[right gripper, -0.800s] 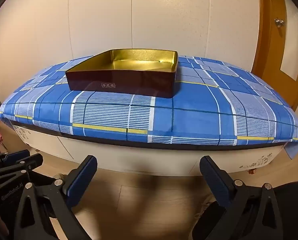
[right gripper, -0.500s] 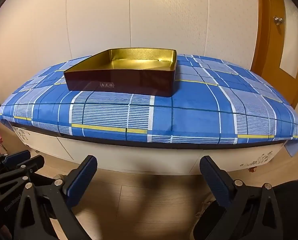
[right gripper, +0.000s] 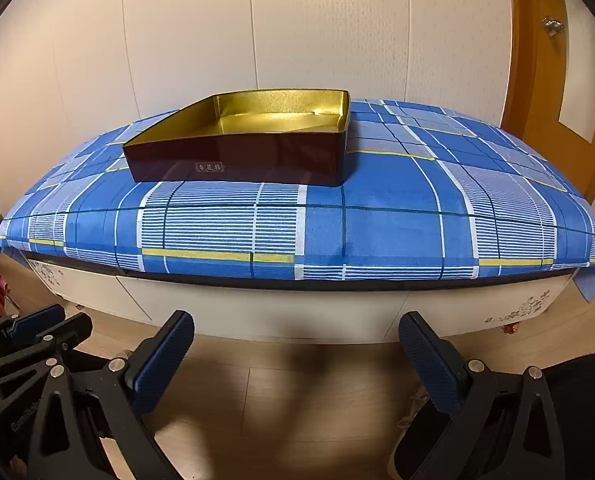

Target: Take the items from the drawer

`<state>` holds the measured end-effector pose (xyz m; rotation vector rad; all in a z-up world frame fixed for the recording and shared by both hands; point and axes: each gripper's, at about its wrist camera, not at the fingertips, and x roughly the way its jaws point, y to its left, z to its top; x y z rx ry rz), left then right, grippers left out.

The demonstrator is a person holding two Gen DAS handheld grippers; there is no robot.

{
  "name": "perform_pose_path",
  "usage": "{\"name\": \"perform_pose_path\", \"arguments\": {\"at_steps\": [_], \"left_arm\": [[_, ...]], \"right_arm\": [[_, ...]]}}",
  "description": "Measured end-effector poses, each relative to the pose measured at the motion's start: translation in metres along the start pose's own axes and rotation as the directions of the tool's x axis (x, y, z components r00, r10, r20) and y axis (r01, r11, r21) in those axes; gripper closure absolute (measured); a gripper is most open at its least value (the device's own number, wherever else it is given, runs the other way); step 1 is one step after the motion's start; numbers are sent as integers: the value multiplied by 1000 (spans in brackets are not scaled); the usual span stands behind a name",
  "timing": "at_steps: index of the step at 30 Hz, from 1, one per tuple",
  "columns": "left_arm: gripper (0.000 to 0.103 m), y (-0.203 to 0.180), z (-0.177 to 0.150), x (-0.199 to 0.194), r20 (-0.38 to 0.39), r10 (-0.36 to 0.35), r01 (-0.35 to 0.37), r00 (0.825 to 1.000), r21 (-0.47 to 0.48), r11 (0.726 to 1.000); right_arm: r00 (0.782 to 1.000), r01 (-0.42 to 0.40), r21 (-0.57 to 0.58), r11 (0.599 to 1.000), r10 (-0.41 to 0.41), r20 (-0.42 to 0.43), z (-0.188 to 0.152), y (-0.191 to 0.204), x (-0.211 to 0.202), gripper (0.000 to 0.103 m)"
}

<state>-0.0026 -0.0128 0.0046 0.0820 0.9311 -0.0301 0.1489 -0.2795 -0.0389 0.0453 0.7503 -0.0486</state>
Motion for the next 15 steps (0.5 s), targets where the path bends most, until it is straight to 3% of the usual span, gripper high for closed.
{"name": "perform_pose_path", "arguments": {"at_steps": [15], "left_arm": [[74,-2,-2,-2,11,-19,19,1000,7,1000]], "right_arm": [[1000,2,1,1000,-2,-3,1,0,1,0]]}}
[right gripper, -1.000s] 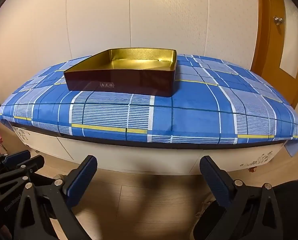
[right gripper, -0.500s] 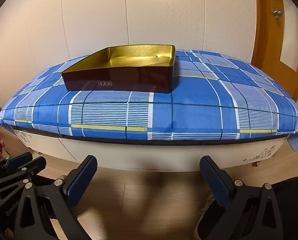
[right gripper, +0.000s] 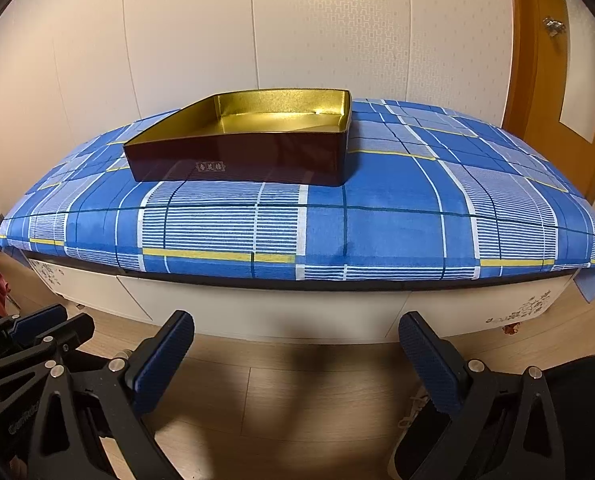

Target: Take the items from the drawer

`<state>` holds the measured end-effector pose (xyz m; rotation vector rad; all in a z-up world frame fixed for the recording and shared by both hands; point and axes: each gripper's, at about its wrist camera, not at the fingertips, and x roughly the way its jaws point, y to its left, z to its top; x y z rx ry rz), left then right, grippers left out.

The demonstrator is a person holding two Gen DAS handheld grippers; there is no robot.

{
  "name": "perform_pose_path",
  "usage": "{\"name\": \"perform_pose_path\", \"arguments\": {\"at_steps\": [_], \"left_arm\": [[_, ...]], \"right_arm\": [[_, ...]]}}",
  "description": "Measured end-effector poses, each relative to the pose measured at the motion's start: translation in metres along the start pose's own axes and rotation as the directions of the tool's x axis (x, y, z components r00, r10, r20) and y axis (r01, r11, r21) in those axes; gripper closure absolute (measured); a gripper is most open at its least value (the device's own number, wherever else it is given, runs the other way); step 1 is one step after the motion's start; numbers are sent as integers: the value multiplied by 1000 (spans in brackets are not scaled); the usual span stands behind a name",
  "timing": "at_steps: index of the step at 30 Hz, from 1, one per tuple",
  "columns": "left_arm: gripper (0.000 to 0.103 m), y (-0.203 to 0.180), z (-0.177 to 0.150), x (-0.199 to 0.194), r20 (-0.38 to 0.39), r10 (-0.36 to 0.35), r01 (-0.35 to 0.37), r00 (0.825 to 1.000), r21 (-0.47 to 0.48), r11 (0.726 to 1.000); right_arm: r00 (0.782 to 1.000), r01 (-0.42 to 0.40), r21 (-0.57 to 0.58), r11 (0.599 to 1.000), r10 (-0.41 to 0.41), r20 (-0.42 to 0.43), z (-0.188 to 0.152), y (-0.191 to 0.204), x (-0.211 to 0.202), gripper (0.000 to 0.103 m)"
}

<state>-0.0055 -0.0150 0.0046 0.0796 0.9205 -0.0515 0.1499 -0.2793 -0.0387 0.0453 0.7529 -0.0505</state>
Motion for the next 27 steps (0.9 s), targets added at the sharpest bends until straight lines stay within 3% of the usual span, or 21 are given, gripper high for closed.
{"name": "perform_pose_path", "arguments": {"at_steps": [27], "left_arm": [[74,-3,-1,-6,26,-14,14,1000,10,1000]], "right_arm": [[1000,7,-7,1000,-7,9,1,-2,0,0]]}}
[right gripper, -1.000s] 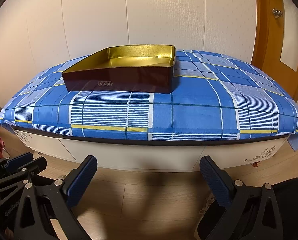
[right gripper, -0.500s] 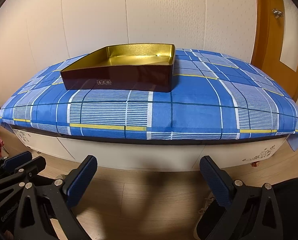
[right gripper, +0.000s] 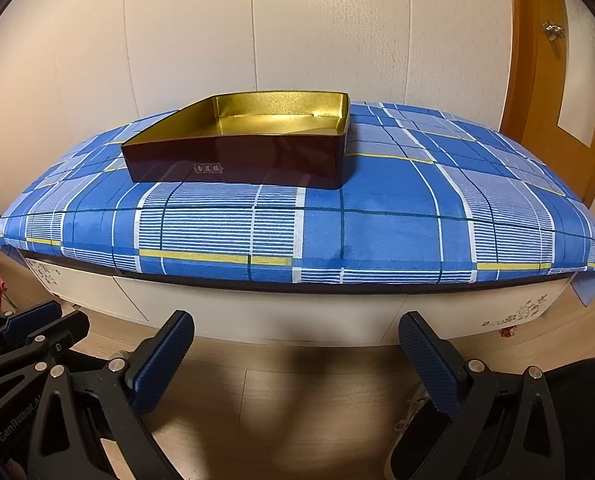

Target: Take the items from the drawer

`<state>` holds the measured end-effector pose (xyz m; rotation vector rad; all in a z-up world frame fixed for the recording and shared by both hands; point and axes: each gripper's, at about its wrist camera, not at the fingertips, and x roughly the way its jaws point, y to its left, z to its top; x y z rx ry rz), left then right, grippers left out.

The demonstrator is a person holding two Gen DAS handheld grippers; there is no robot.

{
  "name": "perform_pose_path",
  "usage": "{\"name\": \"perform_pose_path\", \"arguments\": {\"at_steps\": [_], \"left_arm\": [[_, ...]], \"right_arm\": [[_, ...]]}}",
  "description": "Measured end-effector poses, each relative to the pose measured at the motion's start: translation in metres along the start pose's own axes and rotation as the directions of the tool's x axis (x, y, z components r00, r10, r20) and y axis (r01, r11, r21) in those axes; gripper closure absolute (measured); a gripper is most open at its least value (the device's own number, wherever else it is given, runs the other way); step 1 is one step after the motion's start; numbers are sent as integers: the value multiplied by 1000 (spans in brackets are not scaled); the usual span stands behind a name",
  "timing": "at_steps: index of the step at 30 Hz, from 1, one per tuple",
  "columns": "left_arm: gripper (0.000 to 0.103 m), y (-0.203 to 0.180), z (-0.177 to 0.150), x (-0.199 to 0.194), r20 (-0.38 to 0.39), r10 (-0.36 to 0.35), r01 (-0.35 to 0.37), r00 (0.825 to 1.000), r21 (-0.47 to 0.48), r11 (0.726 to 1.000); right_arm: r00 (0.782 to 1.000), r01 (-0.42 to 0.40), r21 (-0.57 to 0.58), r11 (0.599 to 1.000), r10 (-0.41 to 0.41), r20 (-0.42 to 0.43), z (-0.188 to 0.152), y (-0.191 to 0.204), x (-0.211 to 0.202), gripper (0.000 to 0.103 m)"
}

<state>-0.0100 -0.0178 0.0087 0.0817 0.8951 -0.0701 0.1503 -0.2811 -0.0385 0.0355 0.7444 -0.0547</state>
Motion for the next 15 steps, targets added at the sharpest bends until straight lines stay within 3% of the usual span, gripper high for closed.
{"name": "perform_pose_path", "arguments": {"at_steps": [15], "left_arm": [[74,0,0,2,-5,5,-5,1000,1,1000]], "right_arm": [[1000,-4,-1,1000,4,-5,0,1,2,0]]}}
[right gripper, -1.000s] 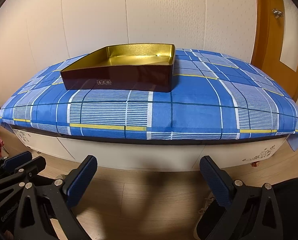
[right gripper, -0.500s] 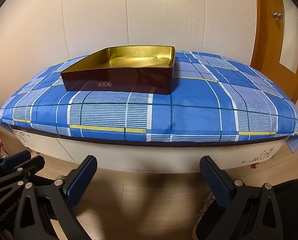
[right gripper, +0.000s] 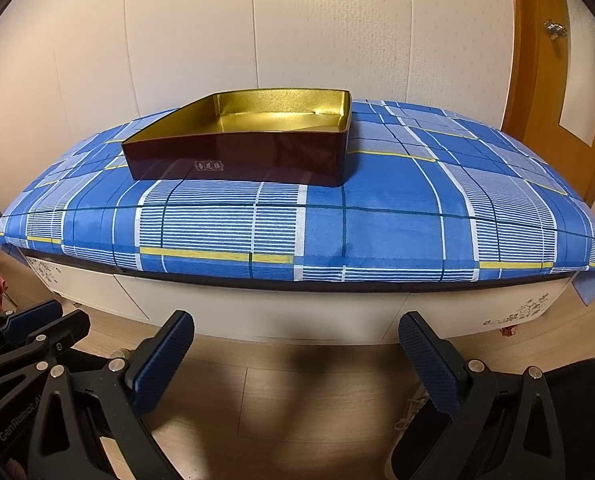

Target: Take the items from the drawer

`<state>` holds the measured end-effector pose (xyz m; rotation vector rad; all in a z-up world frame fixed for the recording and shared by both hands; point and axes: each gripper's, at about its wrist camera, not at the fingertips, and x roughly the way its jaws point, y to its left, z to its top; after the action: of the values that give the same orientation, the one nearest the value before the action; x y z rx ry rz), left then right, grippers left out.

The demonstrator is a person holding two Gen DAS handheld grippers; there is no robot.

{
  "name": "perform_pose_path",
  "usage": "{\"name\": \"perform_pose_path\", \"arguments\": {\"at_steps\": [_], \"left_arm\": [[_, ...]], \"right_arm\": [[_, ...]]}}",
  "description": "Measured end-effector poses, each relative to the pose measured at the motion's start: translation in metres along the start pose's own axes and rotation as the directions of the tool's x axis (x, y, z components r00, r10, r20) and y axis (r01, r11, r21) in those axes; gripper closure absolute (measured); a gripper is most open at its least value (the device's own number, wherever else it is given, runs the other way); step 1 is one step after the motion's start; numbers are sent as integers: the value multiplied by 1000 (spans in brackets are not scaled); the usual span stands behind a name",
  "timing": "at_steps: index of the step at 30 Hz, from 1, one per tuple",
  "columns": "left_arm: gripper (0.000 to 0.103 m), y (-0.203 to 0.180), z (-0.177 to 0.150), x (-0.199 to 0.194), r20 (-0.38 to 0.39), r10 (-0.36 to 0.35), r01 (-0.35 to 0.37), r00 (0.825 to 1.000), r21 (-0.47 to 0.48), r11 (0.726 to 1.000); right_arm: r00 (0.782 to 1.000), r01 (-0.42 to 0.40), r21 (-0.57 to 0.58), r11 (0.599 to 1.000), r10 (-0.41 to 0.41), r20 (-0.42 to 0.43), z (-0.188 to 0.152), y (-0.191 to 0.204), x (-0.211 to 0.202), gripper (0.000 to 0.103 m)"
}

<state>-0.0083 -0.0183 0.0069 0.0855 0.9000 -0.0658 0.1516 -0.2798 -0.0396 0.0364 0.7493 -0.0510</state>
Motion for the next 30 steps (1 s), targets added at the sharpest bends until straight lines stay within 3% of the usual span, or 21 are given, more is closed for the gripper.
{"name": "perform_pose_path", "arguments": {"at_steps": [30], "left_arm": [[74,1,-1,6,-26,19,-19,999,1,1000]], "right_arm": [[999,-19,-17,1000,18,-32,-1,2,8,0]]}}
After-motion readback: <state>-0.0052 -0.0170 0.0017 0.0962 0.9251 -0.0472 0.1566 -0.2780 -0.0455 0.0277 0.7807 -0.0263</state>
